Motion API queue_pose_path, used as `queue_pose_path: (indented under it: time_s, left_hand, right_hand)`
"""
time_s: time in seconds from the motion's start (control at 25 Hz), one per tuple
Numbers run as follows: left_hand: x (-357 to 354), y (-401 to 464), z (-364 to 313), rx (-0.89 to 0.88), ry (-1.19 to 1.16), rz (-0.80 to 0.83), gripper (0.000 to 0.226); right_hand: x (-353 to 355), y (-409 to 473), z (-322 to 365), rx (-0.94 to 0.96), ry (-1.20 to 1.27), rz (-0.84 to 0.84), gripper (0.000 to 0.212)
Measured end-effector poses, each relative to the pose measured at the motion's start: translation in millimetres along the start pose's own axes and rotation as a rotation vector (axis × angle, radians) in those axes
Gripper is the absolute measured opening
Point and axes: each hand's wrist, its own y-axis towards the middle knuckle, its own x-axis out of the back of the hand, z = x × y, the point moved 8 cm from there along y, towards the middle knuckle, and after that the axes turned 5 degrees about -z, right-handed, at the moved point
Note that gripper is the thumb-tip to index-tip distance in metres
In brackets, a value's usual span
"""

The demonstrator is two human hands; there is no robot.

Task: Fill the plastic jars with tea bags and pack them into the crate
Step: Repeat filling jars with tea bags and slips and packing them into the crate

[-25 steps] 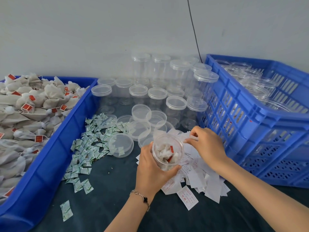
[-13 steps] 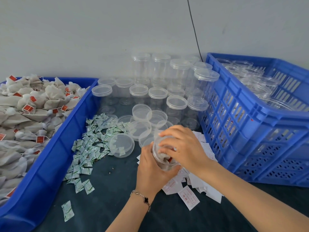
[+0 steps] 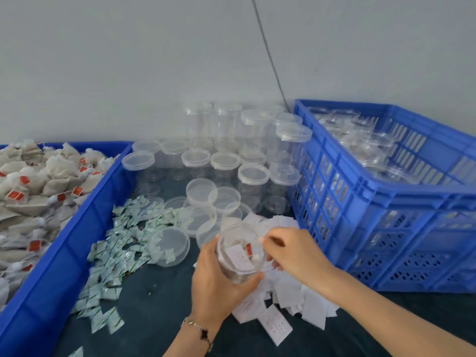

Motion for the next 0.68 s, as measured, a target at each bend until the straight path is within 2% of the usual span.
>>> queue_pose_path:
  time_s: [0.08,0.16,0.32,0.4,0.52,0.6,0.68]
  left_hand:
    - [8.8,12.8,-25.0,-0.042,-0.002,-0.068,0.103]
    - [12.0,35.0,-69.3,-0.131,-0.101,-0.088,0.099]
    - [4.4,86.7,-181.2,-0.322,-0.348,-0.047,0.094]
    - [-14.4,107.5,-233.7,-0.358,-0.493,0.050,0.095]
    - [-66.1,135.5,-297.6,-0.400,-0.575,0.333,0.086]
    - [-105.9,151.6,-329.7,-0.406,-0.485,0.471,0.080]
    - [-145.0,162.8,-352.1,-0.494,-0.222,0.498,0.075]
  right_hand:
    - [29.6,-4.7,21.4,0.056,-0.020,-0.144,0.031]
    - [76.5,-9.5,45.9,0.086,-0.035,-0.302,0.033]
    - [185.4,-4.4,97.3,0.133,-0.101,-0.400,0.036]
    - [243.8,4.2,108.0,0.150,-0.127,-0.476,0.033]
    - [318.1,15.8,96.4,0.083,-0.196,-0.562,0.027]
    - [355.8,15.8,75.3,0.000,-0.263,-0.613,0.027]
    - [384.3,13.5,48.5,-0.092,-0.336,-0.659,0.028]
